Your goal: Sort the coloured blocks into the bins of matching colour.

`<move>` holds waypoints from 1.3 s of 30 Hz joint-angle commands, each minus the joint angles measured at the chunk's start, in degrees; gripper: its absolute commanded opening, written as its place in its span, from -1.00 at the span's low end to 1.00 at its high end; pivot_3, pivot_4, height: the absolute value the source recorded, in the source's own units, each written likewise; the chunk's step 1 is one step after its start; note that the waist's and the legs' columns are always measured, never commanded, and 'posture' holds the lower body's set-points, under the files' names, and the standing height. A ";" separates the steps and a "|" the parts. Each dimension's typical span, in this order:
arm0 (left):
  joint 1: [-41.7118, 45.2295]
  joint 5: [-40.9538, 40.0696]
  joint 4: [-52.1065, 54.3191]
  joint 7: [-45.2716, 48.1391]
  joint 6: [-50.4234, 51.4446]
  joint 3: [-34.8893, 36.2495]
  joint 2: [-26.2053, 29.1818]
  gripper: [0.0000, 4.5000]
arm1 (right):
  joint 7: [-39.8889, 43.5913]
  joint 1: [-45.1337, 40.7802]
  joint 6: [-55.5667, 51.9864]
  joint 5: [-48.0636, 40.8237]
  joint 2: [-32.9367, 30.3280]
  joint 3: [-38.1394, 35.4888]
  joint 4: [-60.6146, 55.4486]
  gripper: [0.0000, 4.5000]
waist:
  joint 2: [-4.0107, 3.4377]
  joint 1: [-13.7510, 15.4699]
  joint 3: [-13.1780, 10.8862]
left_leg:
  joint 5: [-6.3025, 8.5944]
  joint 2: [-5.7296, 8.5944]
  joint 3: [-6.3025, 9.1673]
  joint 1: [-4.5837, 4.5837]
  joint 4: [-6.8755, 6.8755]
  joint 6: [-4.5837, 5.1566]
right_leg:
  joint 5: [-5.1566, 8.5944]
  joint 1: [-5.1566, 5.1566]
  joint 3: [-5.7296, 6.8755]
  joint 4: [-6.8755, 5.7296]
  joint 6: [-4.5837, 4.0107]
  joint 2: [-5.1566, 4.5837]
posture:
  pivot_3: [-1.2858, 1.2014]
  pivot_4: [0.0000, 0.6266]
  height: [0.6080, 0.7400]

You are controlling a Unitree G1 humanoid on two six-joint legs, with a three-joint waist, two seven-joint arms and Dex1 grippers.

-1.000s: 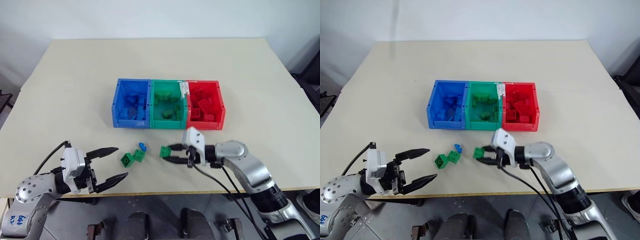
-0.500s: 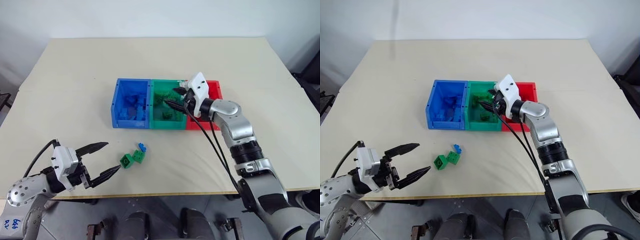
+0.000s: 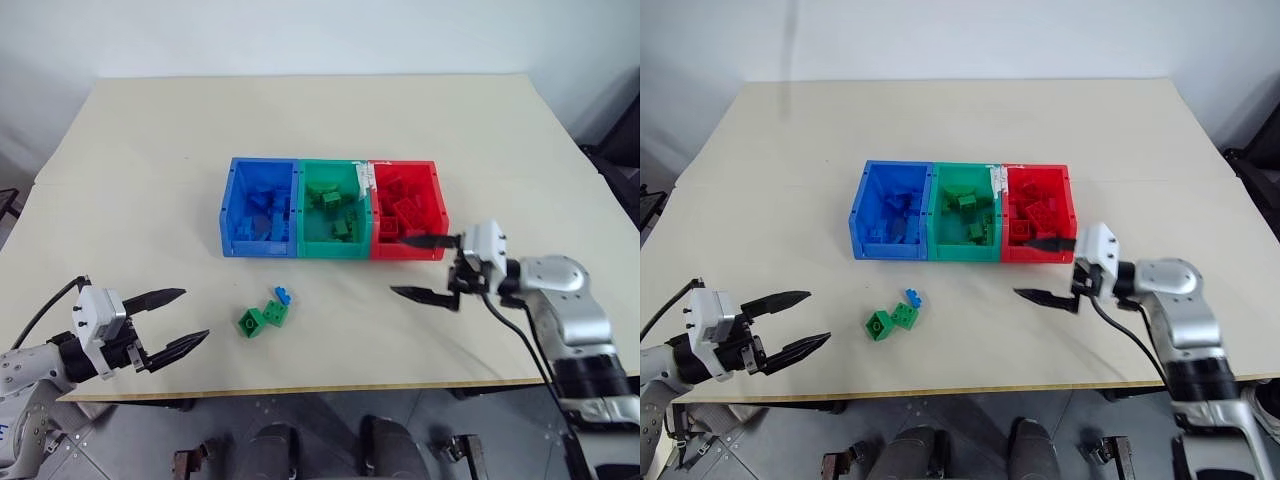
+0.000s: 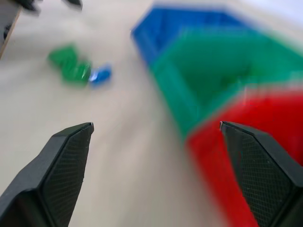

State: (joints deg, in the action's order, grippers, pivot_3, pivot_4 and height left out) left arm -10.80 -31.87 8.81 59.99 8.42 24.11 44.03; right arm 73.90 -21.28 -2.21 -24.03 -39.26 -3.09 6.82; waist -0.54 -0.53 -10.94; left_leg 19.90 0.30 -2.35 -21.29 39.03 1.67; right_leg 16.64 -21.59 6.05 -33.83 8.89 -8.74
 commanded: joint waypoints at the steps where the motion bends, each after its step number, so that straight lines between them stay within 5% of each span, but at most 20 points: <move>1: 2.56 1.93 -1.44 1.99 -2.89 -0.86 1.31 1.00 | 1.43 3.36 2.53 -0.99 -2.87 -4.08 -0.07 0.98 | 0.00 0.22 0.00 | 0.00 -0.02 -0.02 0.02 0.00 -0.02 | 0.01 0.00 -0.01 -0.03 -0.01 0.02 | 0.03 -0.52 1.00; 11: 21.60 9.73 5.65 0.26 1.96 -19.08 1.25 1.00 | 0.74 8.76 4.30 -0.79 -4.23 -6.31 -0.58 0.98 | -0.01 1.03 0.00 | -0.01 -0.05 -0.01 0.04 0.10 -0.09 | -0.03 0.02 -0.07 -0.07 -0.09 0.06 | 0.03 -0.52 1.00; 19: 41.33 20.49 -9.92 11.73 -6.75 -33.45 1.39 1.00 | 0.06 12.01 0.43 -1.70 -5.90 -6.80 -4.50 0.98 | -0.02 1.56 0.00 | -0.05 0.07 -0.36 0.01 0.16 -0.15 | -0.03 0.01 -0.02 -0.04 -0.09 0.25 | 0.03 -0.52 1.00; 26: 54.32 25.62 -28.97 18.24 -18.71 -38.14 -2.14 0.18 | -2.03 16.66 -1.99 -3.07 -6.61 -9.95 -9.77 1.00 | -0.01 2.16 -0.01 | -0.05 0.07 -0.59 -0.05 0.18 -0.15 | -0.03 -0.01 0.03 -0.04 -0.09 0.28 | 0.03 -0.52 1.00; 39: 65.59 32.66 -48.82 25.23 -33.00 -43.19 -9.36 0.18 | -5.12 21.19 -5.65 -4.11 -6.81 -12.43 -16.08 1.00 | 0.03 2.09 -0.03 | -0.06 0.11 -0.60 -0.06 0.23 -0.11 | -0.03 -0.01 0.04 -0.07 -0.08 0.26 | 0.03 -0.52 1.00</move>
State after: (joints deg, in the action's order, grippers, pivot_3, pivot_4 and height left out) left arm 53.66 -1.07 -38.57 85.76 -23.00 -18.52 35.32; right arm 69.16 -0.60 -7.64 -26.67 -44.99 -13.93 -7.01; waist -0.50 1.56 -10.97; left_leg 19.84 0.42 -2.95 -21.35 39.26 1.56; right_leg 16.61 -21.60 6.09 -33.91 8.81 -8.48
